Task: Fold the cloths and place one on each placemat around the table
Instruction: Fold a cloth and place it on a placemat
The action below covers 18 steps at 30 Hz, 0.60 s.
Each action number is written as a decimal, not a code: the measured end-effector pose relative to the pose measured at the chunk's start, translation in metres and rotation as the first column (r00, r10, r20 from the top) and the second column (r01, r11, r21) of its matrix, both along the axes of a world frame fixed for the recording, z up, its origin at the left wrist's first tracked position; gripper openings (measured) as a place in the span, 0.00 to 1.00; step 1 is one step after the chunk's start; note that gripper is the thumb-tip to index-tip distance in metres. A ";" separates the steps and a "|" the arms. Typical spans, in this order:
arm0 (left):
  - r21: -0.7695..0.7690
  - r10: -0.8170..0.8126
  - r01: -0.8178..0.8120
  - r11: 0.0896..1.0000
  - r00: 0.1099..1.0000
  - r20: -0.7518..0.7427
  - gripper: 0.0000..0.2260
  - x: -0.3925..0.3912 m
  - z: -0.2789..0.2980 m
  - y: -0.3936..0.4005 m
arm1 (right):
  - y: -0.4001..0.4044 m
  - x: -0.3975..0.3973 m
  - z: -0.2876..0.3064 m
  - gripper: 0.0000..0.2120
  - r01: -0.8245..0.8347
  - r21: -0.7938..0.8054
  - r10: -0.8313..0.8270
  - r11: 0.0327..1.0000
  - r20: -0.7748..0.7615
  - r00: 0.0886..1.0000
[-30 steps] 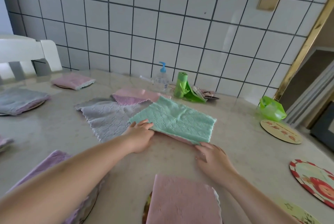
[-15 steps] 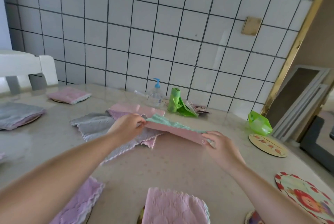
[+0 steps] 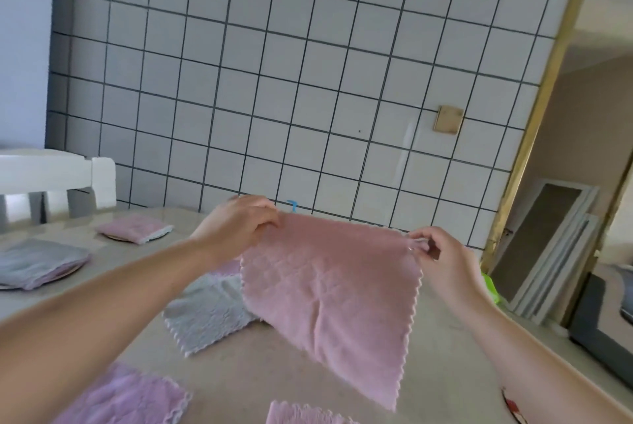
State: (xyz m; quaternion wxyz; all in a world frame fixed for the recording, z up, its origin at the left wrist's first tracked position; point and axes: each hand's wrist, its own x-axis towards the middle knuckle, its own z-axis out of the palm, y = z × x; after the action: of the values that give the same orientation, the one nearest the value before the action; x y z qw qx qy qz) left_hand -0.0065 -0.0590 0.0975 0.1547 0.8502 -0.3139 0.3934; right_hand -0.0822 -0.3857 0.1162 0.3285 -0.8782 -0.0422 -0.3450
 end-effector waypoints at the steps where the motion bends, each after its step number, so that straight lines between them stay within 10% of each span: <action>1: 0.007 0.006 -0.006 1.000 1.000 -0.008 0.10 -0.003 0.003 0.001 | 0.000 0.000 0.004 0.09 -0.012 0.008 0.012 1.000 -0.017 1.000; 7: 0.144 0.105 -0.072 0.987 0.964 -0.243 0.15 -0.003 -0.014 0.000 | -0.008 0.017 0.001 0.09 0.109 -0.155 -0.146 0.982 -0.252 0.957; 10: 0.132 0.121 -0.082 0.988 0.941 -0.316 0.17 0.008 -0.023 -0.006 | -0.008 0.028 -0.007 0.12 0.085 0.066 -0.054 0.994 -0.377 0.925; 18: -0.604 -0.146 -0.018 0.797 0.964 -0.221 0.13 0.007 0.044 -0.048 | -0.025 0.008 0.047 0.08 -0.066 0.415 0.073 0.908 -0.001 0.997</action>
State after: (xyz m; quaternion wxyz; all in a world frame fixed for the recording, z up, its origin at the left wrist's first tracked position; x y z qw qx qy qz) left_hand 0.0006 -0.1069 0.1413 0.4685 0.7896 -0.1791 0.3535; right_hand -0.0739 -0.4108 0.1634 0.5196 -0.7894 0.0035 -0.3269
